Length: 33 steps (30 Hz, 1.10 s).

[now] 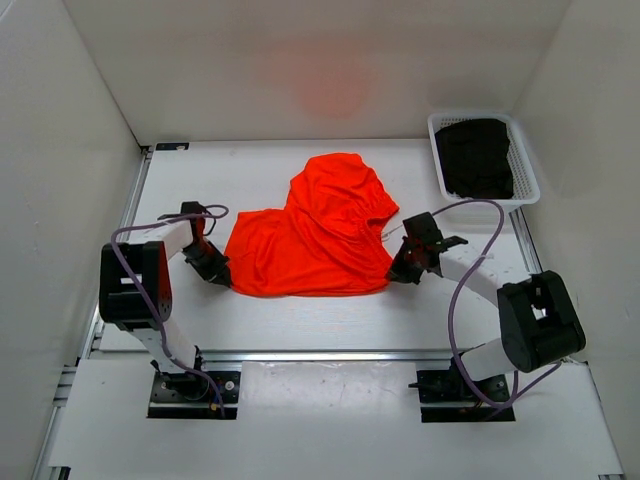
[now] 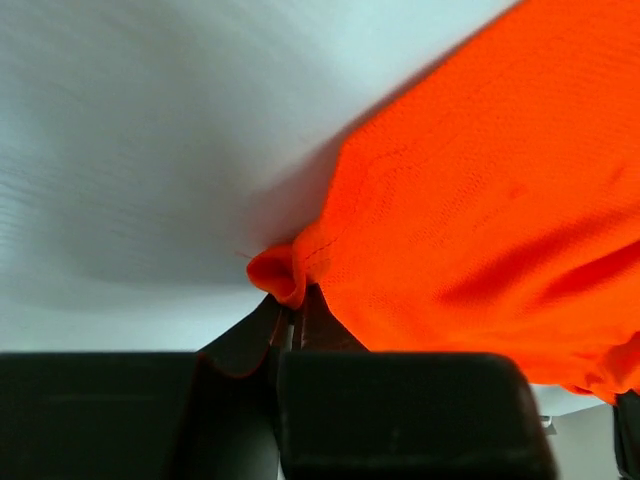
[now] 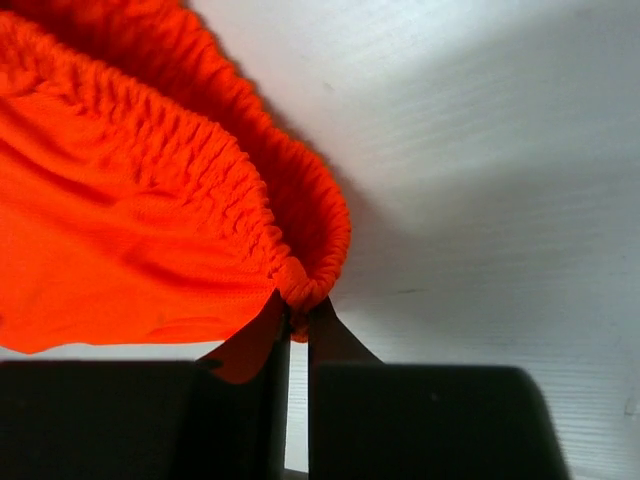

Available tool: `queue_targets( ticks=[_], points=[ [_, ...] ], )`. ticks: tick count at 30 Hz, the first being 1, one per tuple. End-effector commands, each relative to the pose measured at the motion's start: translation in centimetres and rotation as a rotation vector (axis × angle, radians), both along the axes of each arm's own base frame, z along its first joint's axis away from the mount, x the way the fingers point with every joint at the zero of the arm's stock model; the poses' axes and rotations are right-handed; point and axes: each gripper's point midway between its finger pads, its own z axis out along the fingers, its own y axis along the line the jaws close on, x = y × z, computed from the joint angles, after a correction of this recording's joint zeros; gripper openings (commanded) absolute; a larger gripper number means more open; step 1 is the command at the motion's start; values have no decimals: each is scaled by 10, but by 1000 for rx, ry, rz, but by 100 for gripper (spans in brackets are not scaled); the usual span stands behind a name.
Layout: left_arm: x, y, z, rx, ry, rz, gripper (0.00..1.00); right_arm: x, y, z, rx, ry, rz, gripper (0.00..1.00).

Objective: Fold and stack the shorts
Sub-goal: Flatten the shorts out

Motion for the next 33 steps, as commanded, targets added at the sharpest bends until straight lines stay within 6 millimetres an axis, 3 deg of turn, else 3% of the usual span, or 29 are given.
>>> queue_targets(
  ticks=[1, 3, 4, 5, 7, 8, 9, 11, 12, 15, 16, 19, 20, 23, 24, 29, 31, 32, 33],
  points=[
    [31, 7, 29, 5, -147, 4, 10, 40, 11, 49, 20, -156, 16, 0],
    [48, 14, 56, -1, -220, 26, 10, 48, 10, 69, -5, -196, 37, 0],
    [48, 12, 68, -12, -229, 15, 10, 66, 10, 99, 2, -269, 29, 0],
    [55, 15, 89, -16, -279, 26, 10, 72, 12, 113, 4, -296, 39, 0],
    [78, 17, 142, -23, -417, 15, 10, 79, 7, 144, -10, -347, 46, 0],
    [76, 19, 169, -22, -464, 8, 10, 90, 11, 177, 6, -412, 51, 0],
    [87, 20, 212, -11, -572, 4, 10, 87, 12, 194, 15, -433, 66, 0],
    [81, 24, 268, 12, -713, 2, 10, 84, 12, 233, 31, -521, 96, 0],
    [81, 27, 305, 27, -807, 7, 10, 79, 10, 264, 51, -579, 91, 0],
    [63, 28, 364, 42, -971, 10, 10, 68, 3, 309, 56, -682, 112, 0],
    [57, 29, 388, 55, -1040, -1, 10, 58, 2, 341, 82, -757, 126, 0],
    [30, 24, 439, 75, -1197, -25, 10, 32, 4, 386, 99, -871, 213, 0],
    [23, 22, 450, 81, -1232, -27, 10, 20, 4, 410, 113, -926, 238, 0],
    [-10, 17, 494, 107, -1386, -36, 10, -11, 12, 450, 148, -1046, 400, 0],
    [-18, 16, 503, 112, -1416, -38, 10, -30, 9, 475, 170, -1123, 428, 0],
    [-73, 15, 565, 175, -1625, -4, 10, -81, 0, 528, 206, -1295, 515, 0],
    [-87, 18, 577, 204, -1658, 23, 10, -106, -10, 554, 222, -1385, 513, 0],
    [-102, 17, 593, 218, -1714, 29, 10, -110, -11, 557, 223, -1393, 512, 0],
    [-103, 18, 597, 225, -1722, 37, 10, -119, -15, 563, 225, -1413, 510, 0]
  ],
)
